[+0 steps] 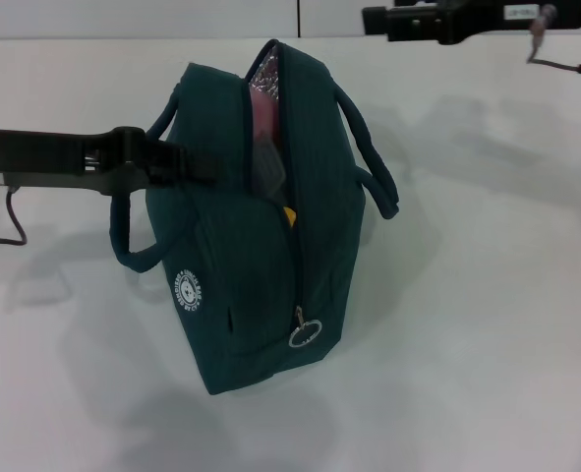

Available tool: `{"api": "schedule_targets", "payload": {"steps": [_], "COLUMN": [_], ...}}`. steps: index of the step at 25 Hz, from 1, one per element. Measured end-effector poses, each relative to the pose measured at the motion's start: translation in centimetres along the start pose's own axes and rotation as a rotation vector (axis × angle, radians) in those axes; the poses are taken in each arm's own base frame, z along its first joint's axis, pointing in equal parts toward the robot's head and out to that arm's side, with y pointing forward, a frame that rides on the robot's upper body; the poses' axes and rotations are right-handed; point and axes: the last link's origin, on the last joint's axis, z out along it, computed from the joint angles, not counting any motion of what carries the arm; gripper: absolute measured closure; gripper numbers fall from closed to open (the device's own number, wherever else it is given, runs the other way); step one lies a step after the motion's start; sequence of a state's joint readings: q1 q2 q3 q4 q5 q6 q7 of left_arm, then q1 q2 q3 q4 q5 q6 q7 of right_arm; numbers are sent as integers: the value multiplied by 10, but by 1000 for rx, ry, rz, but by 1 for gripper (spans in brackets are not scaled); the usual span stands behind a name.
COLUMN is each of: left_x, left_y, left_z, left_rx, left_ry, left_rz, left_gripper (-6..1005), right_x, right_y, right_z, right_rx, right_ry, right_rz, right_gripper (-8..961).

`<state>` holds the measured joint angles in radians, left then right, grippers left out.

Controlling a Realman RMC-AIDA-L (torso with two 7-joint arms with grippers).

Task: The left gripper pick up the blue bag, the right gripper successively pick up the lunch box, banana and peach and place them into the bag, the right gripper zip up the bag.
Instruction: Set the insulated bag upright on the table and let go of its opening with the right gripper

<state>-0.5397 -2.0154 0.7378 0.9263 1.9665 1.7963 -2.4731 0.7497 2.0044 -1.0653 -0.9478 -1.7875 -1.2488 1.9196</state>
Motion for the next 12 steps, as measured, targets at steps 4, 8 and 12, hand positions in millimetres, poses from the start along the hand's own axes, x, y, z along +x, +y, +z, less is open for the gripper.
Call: {"api": "schedule_targets", "payload": {"steps": [4, 8, 12], "left_x": [0, 0, -1], "left_y": [0, 0, -1], "left_z": [0, 0, 0], "left_rx": [0, 0, -1], "left_ry": [0, 0, 0], "left_rz": [4, 8, 9], "left_gripper": [965, 965, 965], "right_x": [0, 4, 5], "right_y": [4, 10, 17], "right_z": [16, 28, 36], "right_rx": [-32, -53, -65], "right_ry": [26, 100, 185], "right_rz": [51, 79, 103], "right_gripper": [316, 317, 318]}}
